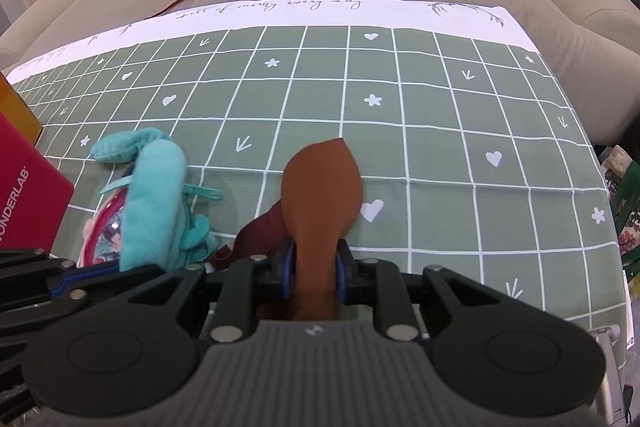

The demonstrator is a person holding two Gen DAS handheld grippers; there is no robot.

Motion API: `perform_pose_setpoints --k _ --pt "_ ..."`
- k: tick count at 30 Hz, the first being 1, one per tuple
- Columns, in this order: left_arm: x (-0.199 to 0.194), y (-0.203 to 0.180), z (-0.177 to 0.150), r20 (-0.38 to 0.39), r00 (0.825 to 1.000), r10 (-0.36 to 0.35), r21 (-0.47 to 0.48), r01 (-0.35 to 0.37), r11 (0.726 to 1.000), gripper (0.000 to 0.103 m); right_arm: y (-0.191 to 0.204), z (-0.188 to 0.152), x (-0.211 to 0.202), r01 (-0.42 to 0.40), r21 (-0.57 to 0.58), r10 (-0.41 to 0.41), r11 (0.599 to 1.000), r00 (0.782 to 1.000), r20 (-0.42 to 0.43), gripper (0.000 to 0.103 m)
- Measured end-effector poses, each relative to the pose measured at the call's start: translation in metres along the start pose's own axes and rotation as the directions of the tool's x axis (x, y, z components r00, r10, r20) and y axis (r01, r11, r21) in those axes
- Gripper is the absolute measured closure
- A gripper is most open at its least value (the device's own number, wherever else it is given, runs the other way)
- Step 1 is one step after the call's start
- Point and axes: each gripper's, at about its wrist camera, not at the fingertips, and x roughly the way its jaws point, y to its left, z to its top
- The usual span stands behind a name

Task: Organize soft objects
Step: 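Grasp the teal plush doll with the left tool while the right tool holds the brown felt, then lift the teal doll and brown felt and carry them over the white box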

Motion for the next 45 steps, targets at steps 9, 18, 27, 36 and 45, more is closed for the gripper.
perform_pose_setpoints --k 9,18,27,36,45 --pt "-0.006 -0.002 0.004 0.04 0.999 0.011 0.027 -0.013 1.0 0.099 0.0 0.0 -0.001 0.0 0.009 0.0 1.0 1.0 -0.008 0.09" --pt "-0.009 -0.011 0.016 -0.006 0.996 0.085 0.006 -0.085 0.996 0.099 0.003 -0.001 -0.019 -0.019 0.009 0.019 1.0 1.0 0.011 0.095" --pt "-0.028 -0.006 0.061 -0.039 0.993 0.111 -0.022 -0.112 0.994 0.099 -0.002 0.016 -0.047 -0.034 0.095 0.03 0.995 0.999 0.042 0.095" --pt "-0.052 0.018 0.117 -0.041 0.987 0.154 -0.079 -0.156 0.985 0.099 0.02 0.049 -0.077 -0.005 0.106 -0.005 0.994 0.995 0.098 0.095" --pt "-0.079 0.046 0.167 -0.023 0.953 0.304 -0.124 -0.304 0.945 0.1 0.051 0.101 -0.079 0.038 0.099 -0.044 0.994 0.997 0.057 0.095"
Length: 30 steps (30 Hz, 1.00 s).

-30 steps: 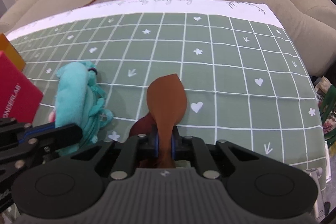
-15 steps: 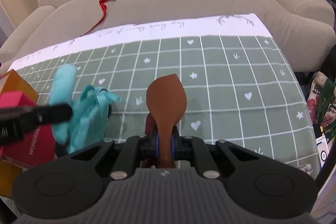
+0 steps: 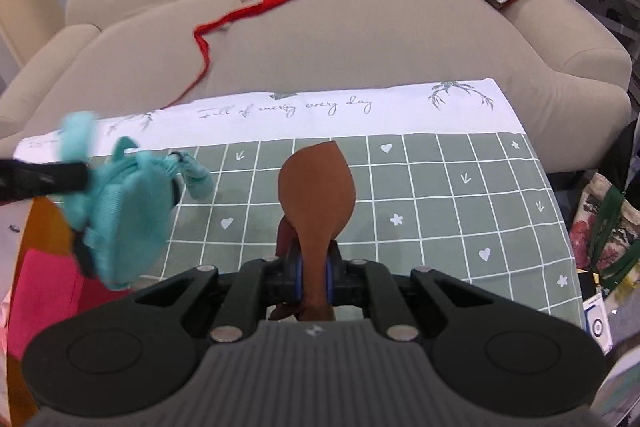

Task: Organize soft objects
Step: 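Lift the teal doll and brown felt and carry them over the white box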

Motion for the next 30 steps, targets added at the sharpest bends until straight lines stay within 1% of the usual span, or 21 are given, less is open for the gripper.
perform_pose_setpoints --k 2,4,8,10,13,17,23,25,28,30 --pt "-0.006 0.009 0.011 0.008 0.999 0.038 -0.008 -0.038 0.999 0.1 0.009 0.011 0.004 0.036 -0.009 -0.036 0.999 0.999 -0.009 0.095" --pt "-0.015 0.022 0.02 0.017 0.999 0.048 -0.025 -0.048 0.999 0.1 0.022 0.02 0.004 0.062 -0.031 -0.062 0.998 0.998 0.0 0.095" --pt "-0.041 0.052 0.036 0.068 0.993 0.099 -0.047 -0.096 0.994 0.1 0.052 0.038 -0.001 0.061 -0.06 -0.06 0.996 0.998 0.022 0.095" --pt "-0.053 0.069 0.042 0.081 0.991 0.103 -0.066 -0.098 0.993 0.1 0.069 0.045 -0.004 0.053 -0.079 -0.05 0.995 0.998 0.037 0.095" --pt "-0.076 0.09 0.05 0.113 0.985 0.129 -0.072 -0.122 0.99 0.1 0.101 0.055 -0.012 0.017 -0.113 -0.01 0.993 0.998 0.062 0.095" --pt "-0.108 0.122 0.055 0.151 0.975 0.161 -0.092 -0.148 0.985 0.1 0.154 0.064 -0.028 -0.068 -0.159 0.083 0.985 0.993 0.09 0.095" --pt "-0.148 0.165 0.058 0.189 0.957 0.22 -0.116 -0.201 0.973 0.1 0.237 0.066 -0.056 -0.168 -0.285 0.207 0.944 0.972 0.114 0.095" --pt "-0.157 0.178 0.054 0.184 0.96 0.213 -0.125 -0.192 0.973 0.1 0.257 0.062 -0.063 -0.196 -0.304 0.239 0.932 0.965 0.111 0.095" --pt "-0.165 0.193 0.043 0.189 0.96 0.206 -0.115 -0.187 0.976 0.1 0.288 0.052 -0.069 -0.259 -0.355 0.307 0.898 0.948 0.086 0.095" --pt "-0.165 0.201 0.034 0.187 0.96 0.206 -0.109 -0.189 0.976 0.101 0.306 0.046 -0.069 -0.288 -0.387 0.335 0.876 0.94 0.059 0.095"
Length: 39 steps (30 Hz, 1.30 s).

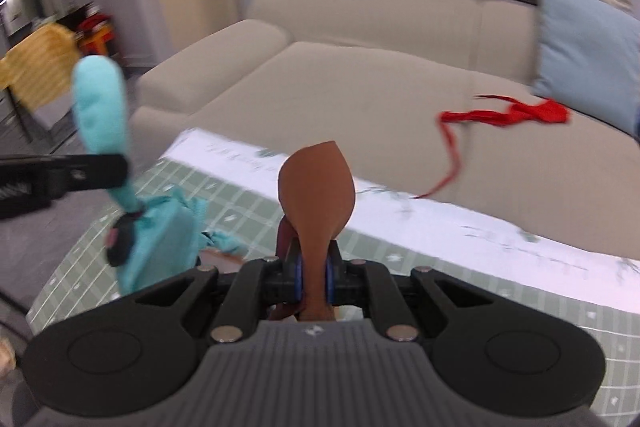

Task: Organize soft objects
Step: 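Lift the teal doll and brown felt and carry them over the white box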

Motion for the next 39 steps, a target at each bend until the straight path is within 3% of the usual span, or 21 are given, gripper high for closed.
perform_pose_setpoints --k 4,14,18,23,31,36,39 --pt "0.006 0.019 -0.019 -0.042 0.998 -0.04 -0.028 0.039 0.999 0.101 0.033 -0.009 0.017 -0.054 -0.066 0.05 0.996 0.997 -0.051 0.095" --pt "0.047 0.054 -0.083 -0.173 0.984 -0.046 -0.044 0.039 0.998 0.1 0.052 -0.066 0.096 -0.038 -0.109 0.011 0.993 0.97 -0.241 0.095" --pt "0.062 0.062 -0.098 -0.19 0.982 -0.01 0.006 0.012 1.0 0.101 0.052 -0.08 0.115 -0.05 -0.145 0.014 0.988 0.971 -0.239 0.095" --pt "0.076 0.075 -0.107 -0.223 0.975 0.02 -0.003 -0.021 1.0 0.1 0.046 -0.086 0.139 -0.031 -0.163 -0.015 0.986 0.961 -0.277 0.094" --pt "0.091 0.063 -0.114 -0.228 0.971 0.074 0.077 -0.058 0.995 0.1 0.049 -0.097 0.152 -0.009 -0.173 -0.045 0.985 0.951 -0.305 0.088" --pt "0.09 0.059 -0.11 -0.23 0.973 -0.011 0.044 0.021 0.999 0.098 0.055 -0.099 0.148 -0.021 -0.202 -0.037 0.979 0.959 -0.281 0.078" --pt "0.094 0.061 -0.107 -0.239 0.97 -0.044 0.028 0.052 0.998 0.098 0.066 -0.111 0.142 -0.03 -0.334 -0.055 0.942 0.968 -0.244 0.066"
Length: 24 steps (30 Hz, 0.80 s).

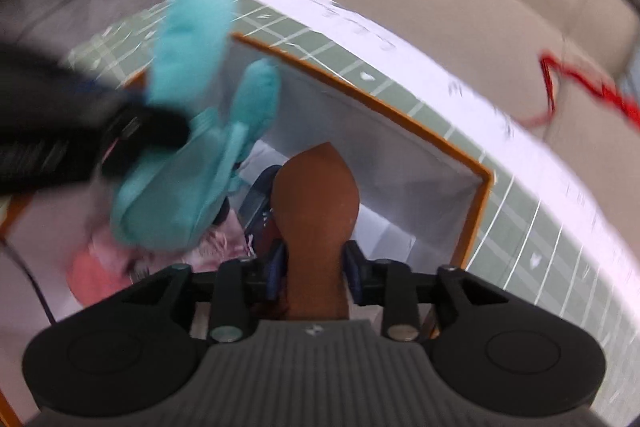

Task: Organize soft objects
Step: 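Lift the teal doll and brown felt and carry them over the white box, then open both tools to drop the teal doll and brown felt into the box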

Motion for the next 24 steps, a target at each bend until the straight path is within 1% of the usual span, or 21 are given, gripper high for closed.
perform_pose_setpoints --k 2,3,4,5,7,10,12,13,14,15,16,17,19,20,21,24 --pt "0.0 0.0 0.002 -0.002 1.0 -0.017 0.005 0.017 1.0 0.094 0.003 -0.004 -0.003 -0.002 -0.022 0.003 1.0 1.0 0.01 0.056" --pt "0.0 -0.001 0.003 -0.004 1.0 -0.019 0.003 0.019 1.0 0.094 0.003 -0.005 -0.004 -0.016 -0.021 0.017 1.0 1.0 0.011 0.055" --pt "0.0 -0.001 0.003 -0.003 1.0 -0.014 0.0 0.014 1.0 0.093 0.002 -0.005 -0.006 -0.035 -0.019 0.035 0.999 0.999 0.011 0.053" --pt "0.0 -0.001 0.004 -0.002 1.0 -0.005 0.0 0.005 1.0 0.093 0.002 -0.005 -0.008 -0.052 -0.02 0.052 0.998 0.999 0.013 0.045" --pt "-0.001 -0.003 0.005 -0.002 1.0 0.009 0.008 -0.009 1.0 0.093 0.001 -0.005 -0.013 -0.064 -0.024 0.065 0.998 0.997 0.033 0.037" --pt "-0.006 -0.004 0.006 -0.001 1.0 -0.009 0.008 0.009 1.0 0.093 0.0 -0.004 -0.022 -0.078 -0.023 0.08 0.997 0.995 0.055 0.036" --pt "-0.006 -0.004 0.007 -0.003 0.999 -0.041 -0.009 0.041 0.999 0.092 -0.003 -0.006 -0.031 -0.082 -0.011 0.082 0.997 0.994 0.075 0.032" --pt "-0.004 -0.004 0.007 -0.006 0.998 -0.066 -0.022 0.066 0.998 0.087 -0.005 -0.009 -0.036 -0.086 0.001 0.085 0.996 0.992 0.088 0.03" --pt "-0.001 -0.005 0.007 -0.006 0.995 -0.097 -0.033 0.097 0.995 0.08 -0.008 -0.013 -0.041 -0.096 0.014 0.094 0.995 0.991 0.098 0.03" --pt "0.002 -0.006 0.006 -0.009 0.991 -0.131 -0.04 0.131 0.991 0.076 -0.013 -0.017 -0.046 -0.11 0.029 0.106 0.994 0.989 0.105 0.03" --pt "0.006 -0.009 0.006 -0.014 0.986 -0.164 -0.05 0.163 0.985 0.069 -0.015 -0.021 -0.049 -0.118 0.041 0.113 0.992 0.988 0.106 0.03" --pt "0.012 -0.011 0.006 -0.019 0.98 -0.197 -0.066 0.195 0.978 0.057 -0.018 -0.024 -0.052 -0.121 0.051 0.115 0.991 0.988 0.105 0.03" --pt "0.023 -0.015 0.007 -0.037 0.965 -0.259 -0.1 0.254 0.962 0.041 -0.021 -0.029 -0.058 -0.116 0.055 0.11 0.992 0.989 0.103 0.03" --pt "0.029 -0.017 0.007 -0.056 0.958 -0.28 -0.111 0.273 0.956 0.041 -0.023 -0.032 -0.061 -0.121 0.054 0.114 0.991 0.988 0.108 0.031" --pt "0.032 -0.02 0.007 -0.064 0.957 -0.283 -0.122 0.274 0.954 0.041 -0.024 -0.033 -0.065 -0.13 0.058 0.123 0.99 0.986 0.115 0.031" --pt "0.031 -0.024 0.006 -0.052 0.96 -0.274 -0.128 0.266 0.956 0.024 -0.025 -0.033 -0.066 -0.124 0.063 0.117 0.99 0.988 0.103 0.031"
